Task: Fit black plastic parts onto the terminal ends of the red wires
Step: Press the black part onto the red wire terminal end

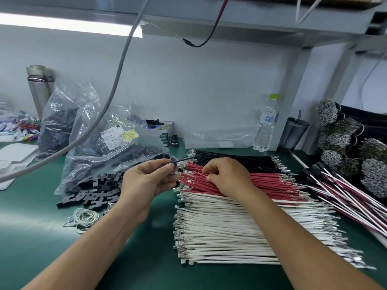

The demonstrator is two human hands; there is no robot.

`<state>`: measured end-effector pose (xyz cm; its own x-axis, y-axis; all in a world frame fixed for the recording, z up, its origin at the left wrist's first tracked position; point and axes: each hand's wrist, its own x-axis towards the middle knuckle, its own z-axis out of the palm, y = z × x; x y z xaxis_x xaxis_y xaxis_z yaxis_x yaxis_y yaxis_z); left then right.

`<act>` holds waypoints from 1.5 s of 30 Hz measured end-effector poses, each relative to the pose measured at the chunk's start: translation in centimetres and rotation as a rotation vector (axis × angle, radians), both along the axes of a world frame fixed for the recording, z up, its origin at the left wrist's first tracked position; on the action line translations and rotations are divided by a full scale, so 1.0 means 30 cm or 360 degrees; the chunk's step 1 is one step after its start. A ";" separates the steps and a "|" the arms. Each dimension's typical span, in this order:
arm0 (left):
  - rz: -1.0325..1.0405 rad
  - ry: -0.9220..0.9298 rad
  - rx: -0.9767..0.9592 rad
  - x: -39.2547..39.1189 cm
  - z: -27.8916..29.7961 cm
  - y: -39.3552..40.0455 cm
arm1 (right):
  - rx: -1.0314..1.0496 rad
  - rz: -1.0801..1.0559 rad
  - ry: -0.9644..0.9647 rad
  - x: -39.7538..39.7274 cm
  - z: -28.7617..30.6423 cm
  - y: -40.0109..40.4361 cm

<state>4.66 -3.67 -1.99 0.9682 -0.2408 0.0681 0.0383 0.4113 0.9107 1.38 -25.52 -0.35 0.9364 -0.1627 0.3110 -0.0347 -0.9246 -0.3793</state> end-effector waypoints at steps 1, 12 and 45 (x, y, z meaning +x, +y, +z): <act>0.0000 0.0001 0.0001 -0.002 0.000 0.000 | -0.0002 -0.0001 0.0025 0.004 0.003 0.000; 0.0021 0.0002 -0.0059 -0.007 0.009 0.004 | -0.0415 0.0019 -0.0201 0.018 -0.010 0.033; -0.0149 -0.0108 0.0028 -0.037 0.045 0.020 | 0.0080 0.0281 -0.0417 -0.211 0.036 0.024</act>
